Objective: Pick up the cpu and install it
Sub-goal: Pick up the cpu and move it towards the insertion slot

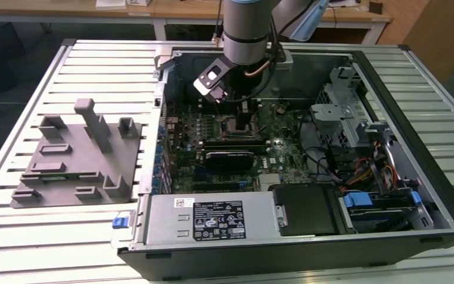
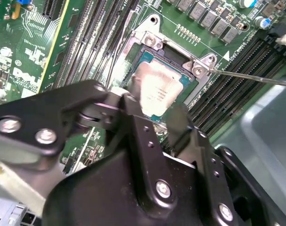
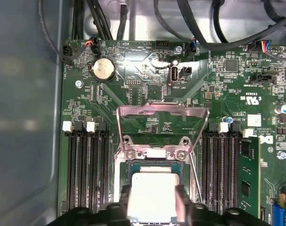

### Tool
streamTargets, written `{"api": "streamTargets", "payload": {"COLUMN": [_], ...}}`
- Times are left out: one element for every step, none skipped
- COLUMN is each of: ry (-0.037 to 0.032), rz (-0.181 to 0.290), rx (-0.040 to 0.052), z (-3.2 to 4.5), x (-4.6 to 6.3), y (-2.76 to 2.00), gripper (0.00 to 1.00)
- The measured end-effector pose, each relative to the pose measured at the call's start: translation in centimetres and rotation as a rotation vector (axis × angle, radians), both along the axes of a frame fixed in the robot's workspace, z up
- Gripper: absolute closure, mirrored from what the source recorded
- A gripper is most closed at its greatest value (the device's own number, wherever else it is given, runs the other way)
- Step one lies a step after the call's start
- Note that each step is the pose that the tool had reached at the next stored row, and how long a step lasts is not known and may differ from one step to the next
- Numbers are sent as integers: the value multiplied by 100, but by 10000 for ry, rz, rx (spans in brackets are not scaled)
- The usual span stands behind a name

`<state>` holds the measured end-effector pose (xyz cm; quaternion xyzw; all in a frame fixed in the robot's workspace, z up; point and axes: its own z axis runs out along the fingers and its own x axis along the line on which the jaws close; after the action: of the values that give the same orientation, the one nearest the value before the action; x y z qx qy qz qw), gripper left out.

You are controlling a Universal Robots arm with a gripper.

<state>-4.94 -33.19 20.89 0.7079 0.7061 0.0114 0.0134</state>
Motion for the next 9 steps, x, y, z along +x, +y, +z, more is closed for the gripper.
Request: {"api": "streamTargets", "payload": {"ry": [2, 3, 6, 8, 11, 12, 15, 17, 17], "rz": [1, 1, 0, 1, 1, 1, 0, 1, 0], "rx": [1, 1, 0, 1, 0, 0, 1, 0, 1], "z": [10, 20, 29, 38, 47, 56, 66, 77, 88], "x": [0, 0, 0, 0, 0, 0, 0, 0, 0], "y": [0, 0, 0, 0, 0, 0, 0, 0, 0], "gripper": [53, 53, 58, 64, 64, 70, 76, 82, 82]}}
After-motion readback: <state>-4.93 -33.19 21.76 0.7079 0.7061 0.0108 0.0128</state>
